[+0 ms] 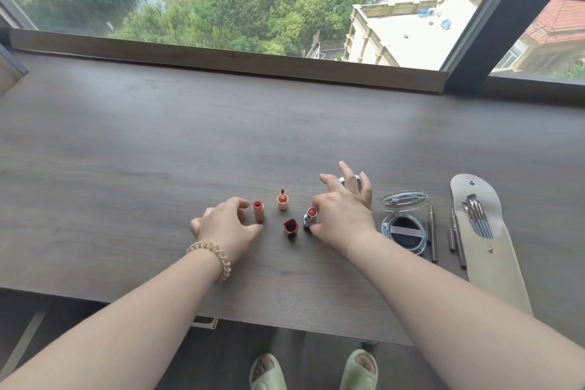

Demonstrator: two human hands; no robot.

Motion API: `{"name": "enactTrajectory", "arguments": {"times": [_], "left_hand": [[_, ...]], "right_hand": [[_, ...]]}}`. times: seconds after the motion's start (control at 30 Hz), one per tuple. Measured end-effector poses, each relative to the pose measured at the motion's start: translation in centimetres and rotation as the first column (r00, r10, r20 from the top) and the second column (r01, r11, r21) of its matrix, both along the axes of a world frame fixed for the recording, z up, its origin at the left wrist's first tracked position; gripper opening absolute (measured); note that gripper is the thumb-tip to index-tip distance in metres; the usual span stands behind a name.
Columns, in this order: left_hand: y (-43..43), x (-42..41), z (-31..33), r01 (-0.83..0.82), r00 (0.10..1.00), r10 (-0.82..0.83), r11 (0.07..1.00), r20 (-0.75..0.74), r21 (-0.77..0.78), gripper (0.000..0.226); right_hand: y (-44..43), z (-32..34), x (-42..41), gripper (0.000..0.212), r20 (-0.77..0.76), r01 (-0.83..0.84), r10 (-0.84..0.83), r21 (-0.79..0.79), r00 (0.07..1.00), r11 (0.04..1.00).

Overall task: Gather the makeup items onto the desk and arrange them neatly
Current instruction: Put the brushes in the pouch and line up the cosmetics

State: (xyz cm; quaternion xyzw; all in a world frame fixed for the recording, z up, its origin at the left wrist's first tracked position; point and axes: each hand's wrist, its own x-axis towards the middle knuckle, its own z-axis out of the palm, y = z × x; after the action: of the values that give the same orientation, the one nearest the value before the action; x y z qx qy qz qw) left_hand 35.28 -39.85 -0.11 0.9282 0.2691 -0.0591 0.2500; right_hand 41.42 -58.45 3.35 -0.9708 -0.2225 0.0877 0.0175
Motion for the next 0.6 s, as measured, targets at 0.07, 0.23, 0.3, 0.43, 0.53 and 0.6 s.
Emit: {"name": "enactTrajectory", "arguments": {"times": [0.07,0.23,0.3,0.43,0.53,0.6], "left_hand": [[0.0,0.5,-0.7,-0.033,0.999,0.033,0.999,0.035,0.014,0.02],[-1.2,1.5,-1.2,-0.01,0.997,0.008,1.0,0.071,0.026,0.039],[-1.5,1.6,-1.4,0.006,0.997,-0.008,0.999,0.073,0.036,0.041],[-1.7,1.6,-1.3,0.01,0.998,-0.011,1.0,0.057,0.019,0.031],[-1.7,1.4,-1.2,0.01,0.998,-0.009,1.0,0.065,-0.014,0.022],[-1.5,1.2,-1.0,-0.002,0.996,0.005,1.0,0.086,-0.029,0.031]], "right_hand": [[0.2,-0.1,0.2,0.02,0.009,0.001,-0.001,0.007,1.0,1.0],[0.3,-0.4,0.7,0.021,0.039,0.012,-0.012,0.01,0.999,1.0],[0.3,-0.7,0.7,0.02,0.045,0.013,-0.014,0.015,0.999,1.0],[0.0,-1.1,0.7,0.022,0.059,0.022,-0.025,0.041,0.998,0.999],[-0.8,-0.8,0.8,0.036,0.091,0.024,-0.034,0.107,0.995,0.994],[-1.7,-0.4,0.5,0.05,0.13,0.013,-0.046,0.24,0.991,0.971]]}}
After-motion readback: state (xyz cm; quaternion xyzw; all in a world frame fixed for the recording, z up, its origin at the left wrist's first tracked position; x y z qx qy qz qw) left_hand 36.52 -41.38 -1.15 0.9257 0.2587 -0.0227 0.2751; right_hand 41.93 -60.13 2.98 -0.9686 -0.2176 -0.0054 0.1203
